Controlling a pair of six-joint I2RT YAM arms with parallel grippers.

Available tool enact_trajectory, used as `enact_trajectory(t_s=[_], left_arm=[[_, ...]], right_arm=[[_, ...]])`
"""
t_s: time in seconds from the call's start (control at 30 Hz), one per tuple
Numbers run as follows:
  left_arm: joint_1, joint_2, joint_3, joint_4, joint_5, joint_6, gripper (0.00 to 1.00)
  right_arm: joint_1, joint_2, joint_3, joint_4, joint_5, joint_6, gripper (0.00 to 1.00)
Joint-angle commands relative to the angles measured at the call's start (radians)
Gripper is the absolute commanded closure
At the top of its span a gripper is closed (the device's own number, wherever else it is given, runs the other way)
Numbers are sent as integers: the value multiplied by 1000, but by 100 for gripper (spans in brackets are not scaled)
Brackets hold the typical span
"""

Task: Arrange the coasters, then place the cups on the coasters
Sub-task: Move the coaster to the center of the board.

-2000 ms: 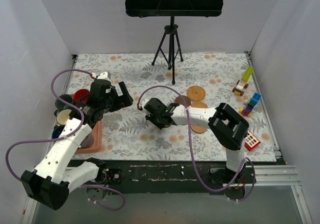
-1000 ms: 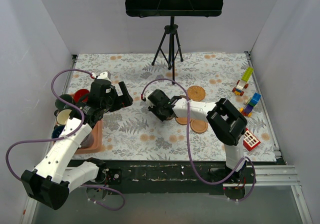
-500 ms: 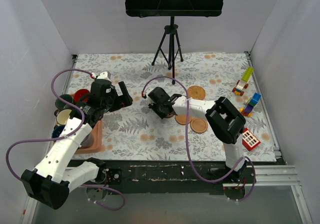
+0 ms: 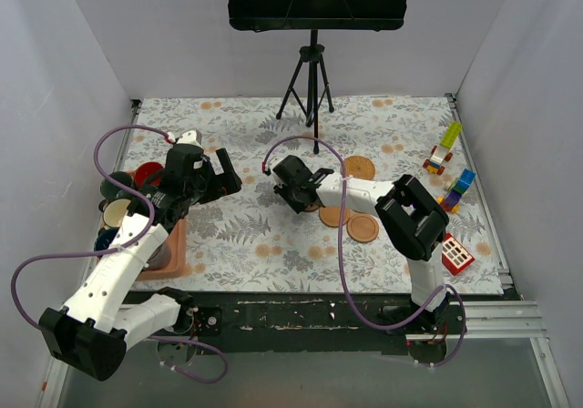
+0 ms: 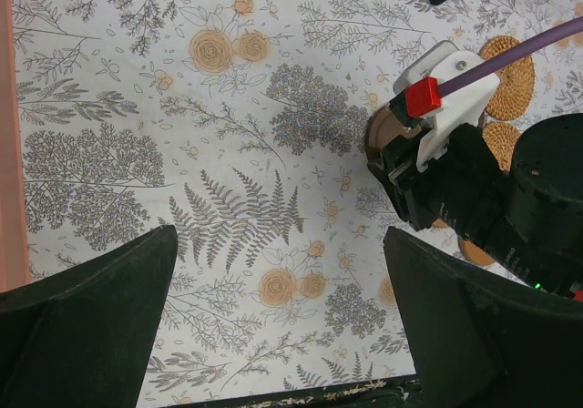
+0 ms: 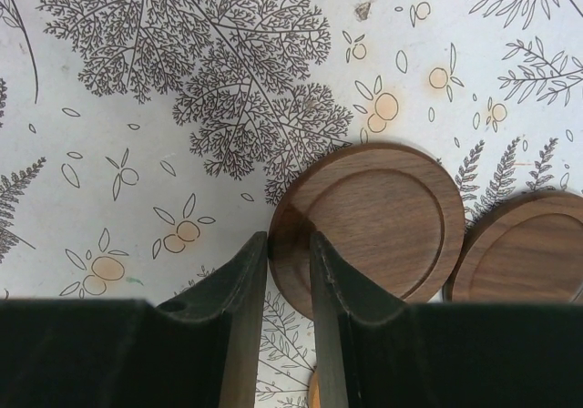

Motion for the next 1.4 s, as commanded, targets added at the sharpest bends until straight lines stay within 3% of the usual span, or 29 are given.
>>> enact_trajectory(t_s=[0.0,0.43,0.8,1.03,1.17,1.37], left_arm=[[-2,-2,12,-9,-20,9,2],[-2,-1,18,-10,-25,7,2],[-2,7,24,-10,-28,7,2],[-2,12,24,-16,-30,6,2],[-2,16,26,-16,-33,1,2],[-3,24,26,-10,-27,-3,2]], right_arm=[[-11,3,-19,-16,20,14,68],[-12,-14,12,-14,-5,11,67],[-12,-61,76,-13,-26,12,59],[-12,-121,101,-23,-40,27,41],[-12,-201,35,-40,-63,81,38],[-12,-359,-193,-57,-81,184,38]])
